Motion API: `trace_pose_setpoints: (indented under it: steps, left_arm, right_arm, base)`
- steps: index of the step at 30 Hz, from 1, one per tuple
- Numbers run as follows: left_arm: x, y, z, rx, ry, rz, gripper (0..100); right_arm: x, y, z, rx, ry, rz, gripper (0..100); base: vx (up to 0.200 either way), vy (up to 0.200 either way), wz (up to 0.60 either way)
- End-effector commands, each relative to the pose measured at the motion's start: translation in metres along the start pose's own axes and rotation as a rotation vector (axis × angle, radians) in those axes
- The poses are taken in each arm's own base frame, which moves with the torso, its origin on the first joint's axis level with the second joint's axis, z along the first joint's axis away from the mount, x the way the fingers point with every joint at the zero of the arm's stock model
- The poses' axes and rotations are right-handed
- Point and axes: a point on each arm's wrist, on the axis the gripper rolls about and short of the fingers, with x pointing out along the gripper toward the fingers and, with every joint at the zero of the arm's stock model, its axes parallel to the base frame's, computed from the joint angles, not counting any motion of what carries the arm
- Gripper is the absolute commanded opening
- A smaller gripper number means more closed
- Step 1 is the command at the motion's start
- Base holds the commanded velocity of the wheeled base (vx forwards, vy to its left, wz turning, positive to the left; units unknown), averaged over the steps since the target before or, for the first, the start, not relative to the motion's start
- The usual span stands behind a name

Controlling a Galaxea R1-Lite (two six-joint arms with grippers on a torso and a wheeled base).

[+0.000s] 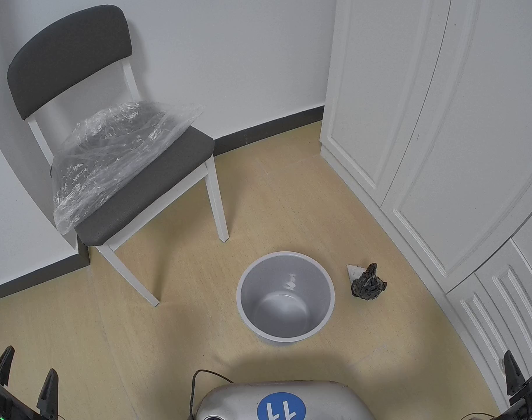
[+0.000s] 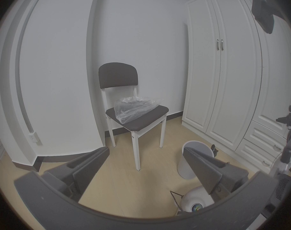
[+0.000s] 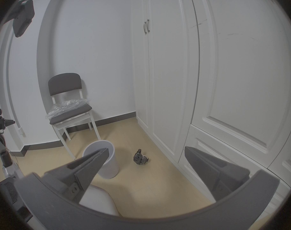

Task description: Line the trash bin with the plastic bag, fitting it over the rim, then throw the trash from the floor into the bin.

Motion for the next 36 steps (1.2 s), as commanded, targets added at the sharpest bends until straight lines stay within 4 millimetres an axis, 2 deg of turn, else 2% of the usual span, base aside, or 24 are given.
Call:
trace_pose_setpoints:
  steps: [1, 22, 29, 33, 36]
  left_arm:
    - [0.0, 0.0, -0.0048, -0.006, 0.0, -0.001, 100]
    - [0.0001, -0.0003, -0.0051, 0.046, 0.0, -0.012, 100]
    - [0.0001, -0.0003, -0.0048, 0.037, -0.003, -0.016, 100]
    - [0.0, 0.0002, -0.0044, -0.032, -0.005, 0.006, 100]
    - [0.0001, 0.0, -0.0048, 0.004, -0.003, -0.003, 100]
  right_arm:
    - [0.0, -0.0001, -0.0047, 0.001, -0.002, 0.0, 100]
    - [-0.0001, 0.0, -0.005, -0.033, 0.001, 0.001, 100]
    - [0.0, -0.0001, -0.0048, 0.004, 0.0, 0.004, 100]
    - [0.0, -0.0001, -0.0047, 0.003, -0.001, 0.004, 100]
    - [-0.0002, 0.0, -0.0046, -0.017, 0.0, 0.0, 100]
  base:
    - [0.0, 0.0, 0.0]
    - [0.0, 0.0, 0.0]
    - [0.0, 0.0, 0.0]
    - [0.0, 0.0, 0.0]
    - [0.0, 0.0, 0.0]
